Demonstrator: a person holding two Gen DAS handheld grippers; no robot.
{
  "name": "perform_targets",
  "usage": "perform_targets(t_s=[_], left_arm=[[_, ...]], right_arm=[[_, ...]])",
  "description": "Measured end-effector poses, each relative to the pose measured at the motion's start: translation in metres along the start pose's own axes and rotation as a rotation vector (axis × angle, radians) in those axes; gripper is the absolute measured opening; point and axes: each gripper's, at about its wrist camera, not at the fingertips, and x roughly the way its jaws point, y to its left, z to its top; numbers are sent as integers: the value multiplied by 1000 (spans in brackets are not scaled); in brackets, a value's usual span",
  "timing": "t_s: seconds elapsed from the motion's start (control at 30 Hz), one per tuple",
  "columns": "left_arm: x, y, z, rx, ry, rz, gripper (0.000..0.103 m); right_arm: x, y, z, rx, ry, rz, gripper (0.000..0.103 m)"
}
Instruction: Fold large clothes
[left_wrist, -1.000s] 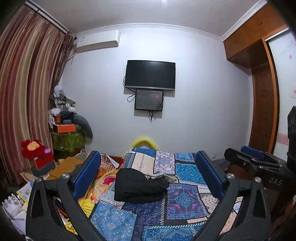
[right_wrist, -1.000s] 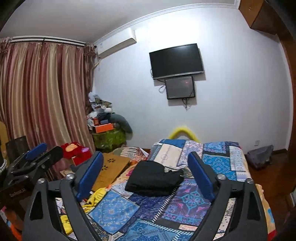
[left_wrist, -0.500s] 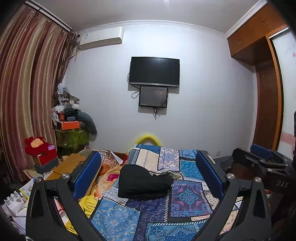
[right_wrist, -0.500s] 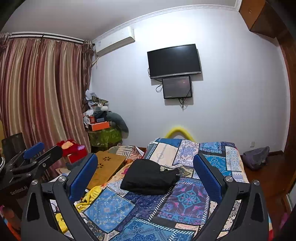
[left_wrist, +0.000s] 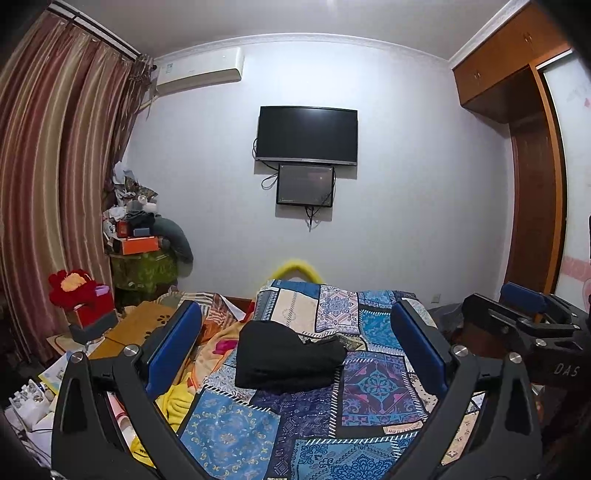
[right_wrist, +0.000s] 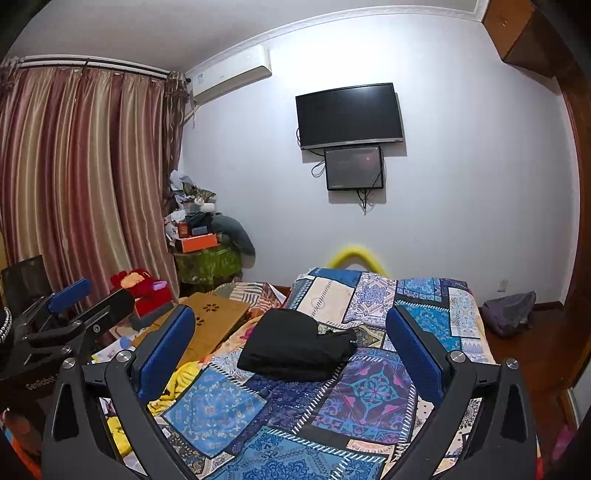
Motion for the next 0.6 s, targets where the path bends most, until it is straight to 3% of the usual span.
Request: perform_targets(t_s=[0.6], left_arm=[[10,2,-6,-16,40,-17,102]], right_arm=[[-2,-2,0,9,6,-3,103]])
